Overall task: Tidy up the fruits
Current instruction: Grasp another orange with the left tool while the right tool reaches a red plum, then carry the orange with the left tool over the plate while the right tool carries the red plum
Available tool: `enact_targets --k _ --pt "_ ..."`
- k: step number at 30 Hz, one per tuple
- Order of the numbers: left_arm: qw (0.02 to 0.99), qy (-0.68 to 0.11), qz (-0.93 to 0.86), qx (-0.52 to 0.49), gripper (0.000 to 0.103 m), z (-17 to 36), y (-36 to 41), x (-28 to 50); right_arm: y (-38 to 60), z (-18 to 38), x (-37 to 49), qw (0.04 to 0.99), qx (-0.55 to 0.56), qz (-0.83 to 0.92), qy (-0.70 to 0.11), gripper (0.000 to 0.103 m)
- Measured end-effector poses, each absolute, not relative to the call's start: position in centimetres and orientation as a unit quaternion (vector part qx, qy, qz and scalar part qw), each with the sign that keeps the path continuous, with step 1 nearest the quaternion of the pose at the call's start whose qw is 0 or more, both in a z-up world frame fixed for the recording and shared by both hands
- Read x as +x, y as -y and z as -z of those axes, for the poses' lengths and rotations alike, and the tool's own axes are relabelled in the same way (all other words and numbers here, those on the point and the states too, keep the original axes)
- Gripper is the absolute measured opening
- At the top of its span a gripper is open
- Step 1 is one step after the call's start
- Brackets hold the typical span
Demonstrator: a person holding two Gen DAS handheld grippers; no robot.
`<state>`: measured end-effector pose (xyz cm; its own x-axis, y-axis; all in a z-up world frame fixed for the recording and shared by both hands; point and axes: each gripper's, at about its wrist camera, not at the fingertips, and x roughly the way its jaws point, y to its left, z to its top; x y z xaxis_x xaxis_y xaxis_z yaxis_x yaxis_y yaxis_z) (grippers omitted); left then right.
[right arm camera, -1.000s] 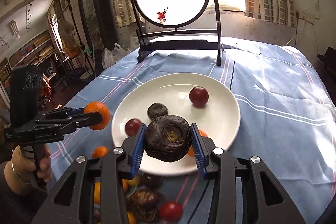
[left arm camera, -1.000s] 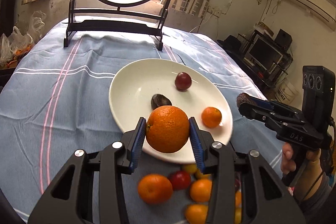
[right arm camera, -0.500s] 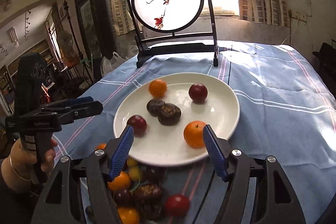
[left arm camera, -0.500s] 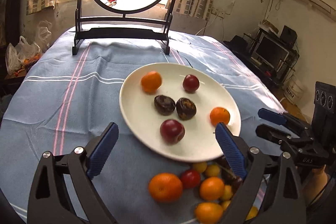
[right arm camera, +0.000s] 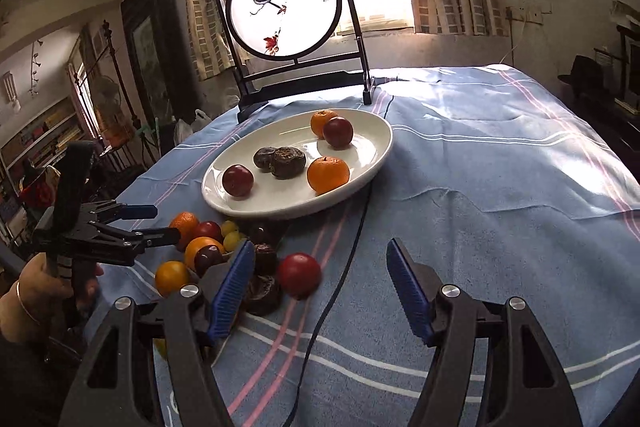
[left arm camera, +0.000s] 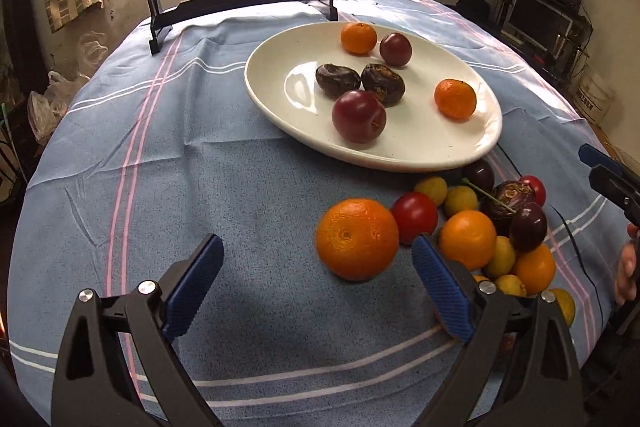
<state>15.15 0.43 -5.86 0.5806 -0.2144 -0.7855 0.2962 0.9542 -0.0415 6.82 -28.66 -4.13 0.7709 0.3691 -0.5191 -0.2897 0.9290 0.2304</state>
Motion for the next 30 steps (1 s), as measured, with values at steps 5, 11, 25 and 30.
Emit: enact_targets --k 5,11,25,30 --pt "0.870 -0.457 0.175 0.055 0.053 6.7 0.6 15.8 29.4 4.3 6.9 0.935 0.088 -0.179 -0.292 0.069" --pt "0.880 -0.432 0.178 0.079 0.041 6.0 1.4 13.9 28.3 4.6 7.2 0.927 0.063 -0.198 -0.312 0.069" --pt "0.902 -0.393 0.178 0.010 0.041 4.9 -1.3 11.2 24.0 6.2 9.8 0.895 -0.033 -0.186 -0.405 0.029" --pt "0.902 -0.393 0.180 0.010 0.042 4.9 -1.2 11.2 23.7 6.4 11.0 0.886 -0.036 -0.186 -0.422 0.031"
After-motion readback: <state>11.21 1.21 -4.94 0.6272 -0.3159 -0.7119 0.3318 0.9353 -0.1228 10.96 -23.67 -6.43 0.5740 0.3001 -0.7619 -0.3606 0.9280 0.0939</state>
